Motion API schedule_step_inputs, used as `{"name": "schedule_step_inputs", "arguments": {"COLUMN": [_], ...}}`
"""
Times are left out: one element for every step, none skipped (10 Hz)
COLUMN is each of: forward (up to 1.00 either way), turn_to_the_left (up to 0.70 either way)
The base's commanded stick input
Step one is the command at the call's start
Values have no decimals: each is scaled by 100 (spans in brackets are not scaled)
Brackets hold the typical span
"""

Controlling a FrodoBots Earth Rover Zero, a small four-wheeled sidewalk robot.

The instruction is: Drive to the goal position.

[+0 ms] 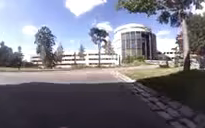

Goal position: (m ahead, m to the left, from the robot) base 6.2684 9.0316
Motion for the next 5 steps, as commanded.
{"name": "schedule_step_inputs", "arguments": {"forward": [100,100,100,3,0], "turn_to_the_left": [0,0,0,0,0]}}
